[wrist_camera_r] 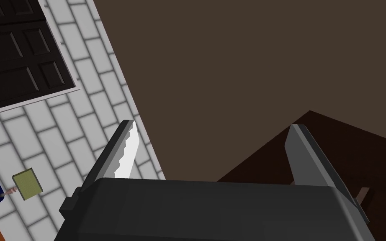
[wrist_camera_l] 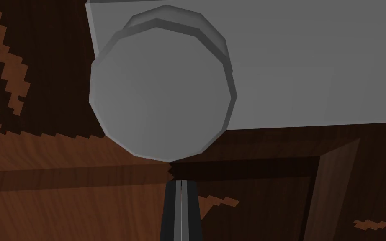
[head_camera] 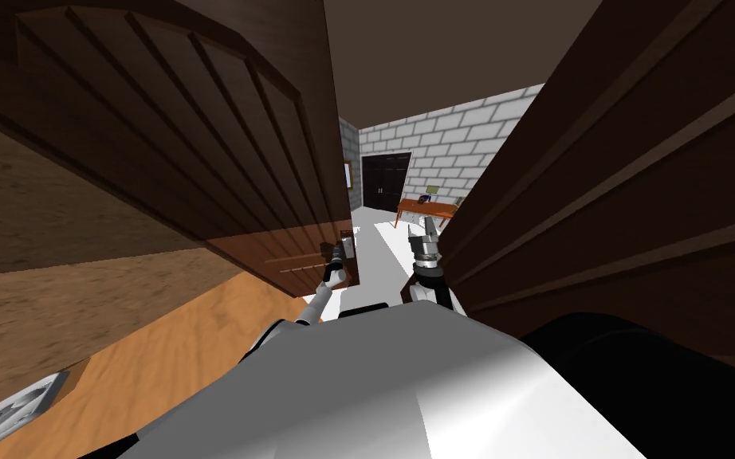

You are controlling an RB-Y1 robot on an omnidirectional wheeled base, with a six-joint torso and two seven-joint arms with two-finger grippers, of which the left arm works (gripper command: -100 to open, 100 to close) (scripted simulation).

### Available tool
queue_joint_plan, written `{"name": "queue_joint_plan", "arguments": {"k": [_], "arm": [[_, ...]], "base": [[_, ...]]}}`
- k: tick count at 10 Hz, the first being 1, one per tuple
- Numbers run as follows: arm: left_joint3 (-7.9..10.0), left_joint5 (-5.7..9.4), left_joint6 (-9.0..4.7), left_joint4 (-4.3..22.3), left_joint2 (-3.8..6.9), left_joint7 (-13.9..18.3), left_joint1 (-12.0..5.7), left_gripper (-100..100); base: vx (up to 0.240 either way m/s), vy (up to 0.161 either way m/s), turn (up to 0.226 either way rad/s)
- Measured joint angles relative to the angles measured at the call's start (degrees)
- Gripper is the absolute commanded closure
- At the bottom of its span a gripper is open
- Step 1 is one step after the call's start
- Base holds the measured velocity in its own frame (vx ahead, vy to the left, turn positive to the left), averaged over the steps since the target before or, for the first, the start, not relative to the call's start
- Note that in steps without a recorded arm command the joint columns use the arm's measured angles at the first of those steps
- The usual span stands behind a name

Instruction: Push the door open

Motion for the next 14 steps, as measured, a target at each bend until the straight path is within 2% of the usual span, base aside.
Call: {"name": "queue_joint_plan", "arguments": {"k": [3,7,11,14], "arm": [[-0.72,3.48,-1.33,0.3,0.58,-2.6,-0.25,-100],[-1.52,7.59,-3.01,0.8,0.42,-5.6,-0.67,-100],[-2.30,11.71,-4.61,1.1,-0.51,-8.7,-1.04,-100],[-3.03,15.07,-6.01,1.5,-2.03,-11.1,-1.33,-100]], "base": [[-0.111,0.020,-0.071],[-0.089,0.013,-0.071],[-0.095,0.002,-0.073],[-0.119,-0.002,-0.082]]}}
